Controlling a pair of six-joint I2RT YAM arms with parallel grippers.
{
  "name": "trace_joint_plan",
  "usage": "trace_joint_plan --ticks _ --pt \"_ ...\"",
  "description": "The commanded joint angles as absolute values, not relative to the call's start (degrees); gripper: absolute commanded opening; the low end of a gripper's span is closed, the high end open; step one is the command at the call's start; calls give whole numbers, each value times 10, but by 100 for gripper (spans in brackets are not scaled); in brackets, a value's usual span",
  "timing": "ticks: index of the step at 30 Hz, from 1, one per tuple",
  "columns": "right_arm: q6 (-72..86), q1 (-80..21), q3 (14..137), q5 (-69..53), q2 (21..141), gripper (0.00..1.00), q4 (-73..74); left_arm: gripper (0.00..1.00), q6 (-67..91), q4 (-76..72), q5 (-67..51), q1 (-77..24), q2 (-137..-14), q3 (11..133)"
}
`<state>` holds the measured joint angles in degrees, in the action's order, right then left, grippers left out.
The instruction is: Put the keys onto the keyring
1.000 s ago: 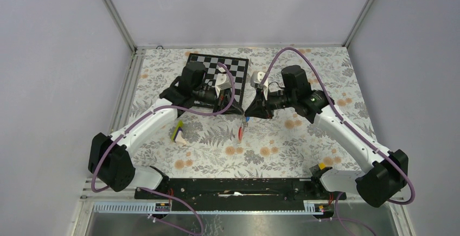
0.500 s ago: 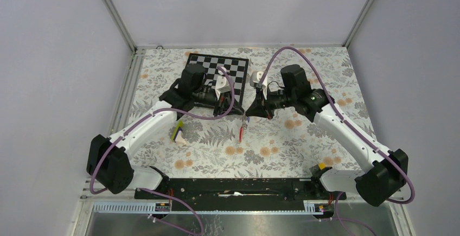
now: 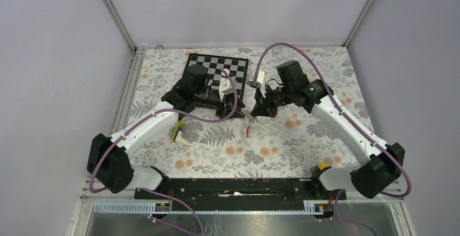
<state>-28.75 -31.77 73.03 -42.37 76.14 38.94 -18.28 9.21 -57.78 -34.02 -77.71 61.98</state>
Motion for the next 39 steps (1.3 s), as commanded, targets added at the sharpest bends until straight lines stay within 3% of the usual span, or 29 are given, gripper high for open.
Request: trace_joint_plan --ticks 1,12,18,22,29,36,39 --pt "-299 -322 765 -412 766 0 418 47 -171 46 -580 -352 -788 638" --pt "-295 -323 759 -421 766 0 409 33 -140 15 -589 -365 -811 645" --pt "-289 -323 745 -423 758 0 394 17 -138 10 -595 -366 -815 642" --pt "-285 -323 737 -425 755 0 383 0 -128 3 -603 -366 -816 638" --pt "-268 -323 701 -390 707 30 316 0 -12 -122 -620 -354 -802 593" --pt "-254 -315 679 -373 669 36 278 0 209 -397 -623 -327 -797 507" --pt "-254 -311 679 -370 665 36 276 0 229 -417 -615 -324 -797 497"
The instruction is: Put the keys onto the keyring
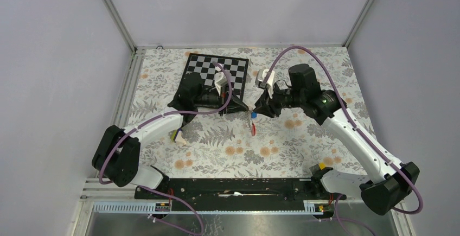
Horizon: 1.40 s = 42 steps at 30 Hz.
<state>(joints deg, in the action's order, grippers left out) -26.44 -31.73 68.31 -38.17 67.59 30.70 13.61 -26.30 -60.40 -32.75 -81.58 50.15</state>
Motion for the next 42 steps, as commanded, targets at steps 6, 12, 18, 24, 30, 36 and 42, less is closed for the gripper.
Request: trace_joint_plan --ticks 6,12,18,24,30,36,42 --pt "-245 -310 680 -381 675 36 261 0 271 -476 -608 -324 -801 472" --pt "-239 -310 683 -394 683 34 253 0 272 -481 -607 -324 -801 463" --pt "-234 -310 670 -418 689 33 248 0 275 -486 -604 -324 -803 462" --pt "-226 -310 660 -431 691 28 239 0 276 -489 -601 -324 -803 461" --pt "-227 -310 666 -442 696 3 242 0 258 -477 -601 -324 -801 458" --pt "-265 -310 689 -432 703 0 296 16 115 -327 -598 -323 -789 495" --pt "-305 -312 718 -429 736 0 375 34 -35 -141 -592 -325 -786 561"
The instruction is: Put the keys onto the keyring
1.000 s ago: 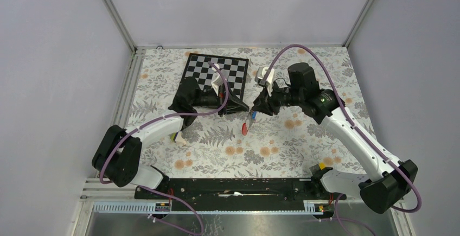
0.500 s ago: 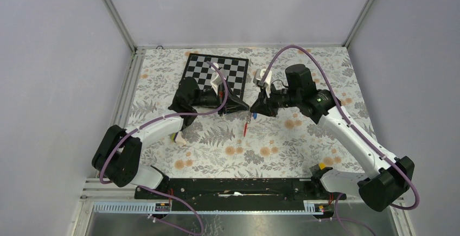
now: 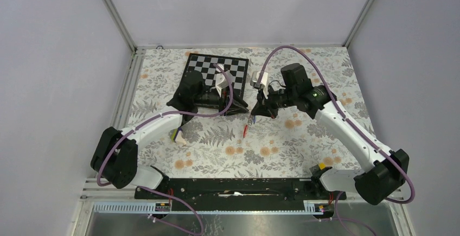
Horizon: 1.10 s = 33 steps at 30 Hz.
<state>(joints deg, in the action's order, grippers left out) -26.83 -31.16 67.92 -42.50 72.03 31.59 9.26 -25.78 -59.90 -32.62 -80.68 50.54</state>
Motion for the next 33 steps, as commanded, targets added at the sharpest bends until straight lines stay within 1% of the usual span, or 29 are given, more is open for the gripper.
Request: trace_joint_plan --ticks 1,6,9,17,29,32,33 --pt "-308 -312 722 -429 740 0 382 35 -43 -129 -593 -326 -787 564" --pt "-309 -317 738 -429 754 0 394 39 -55 -121 -600 -337 -794 569" --pt "-305 -320 744 -428 759 0 396 39 -59 -120 -600 -343 -799 571" --pt "-299 -324 736 -428 767 0 383 33 -57 -120 -606 -354 -811 578" --pt "-285 -325 720 -429 755 0 356 10 -58 -124 -610 -358 -817 568" --pt "-281 -325 714 -423 745 0 342 0 -58 -123 -617 -357 -817 565" --pt "-280 -325 712 -420 742 0 337 0 -57 -123 -620 -357 -817 565"
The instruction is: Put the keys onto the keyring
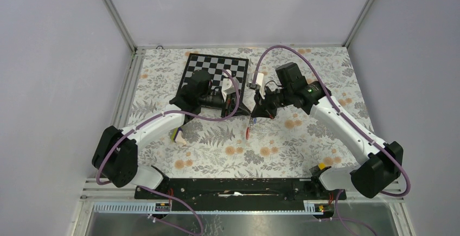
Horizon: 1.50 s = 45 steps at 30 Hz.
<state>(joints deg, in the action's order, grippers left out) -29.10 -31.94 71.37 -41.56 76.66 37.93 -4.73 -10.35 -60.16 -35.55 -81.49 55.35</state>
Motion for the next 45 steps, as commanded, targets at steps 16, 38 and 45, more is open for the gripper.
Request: trace_joint_plan --ticks 16,38,45 --pt "-253 -316 675 -347 674 37 271 0 286 -538 -599 -310 -802 439" --pt "-334 -318 679 -400 711 37 271 0 297 -565 -608 -310 -804 419" --pt "-336 -323 664 -416 711 19 267 0 299 -567 -601 -310 -805 420"
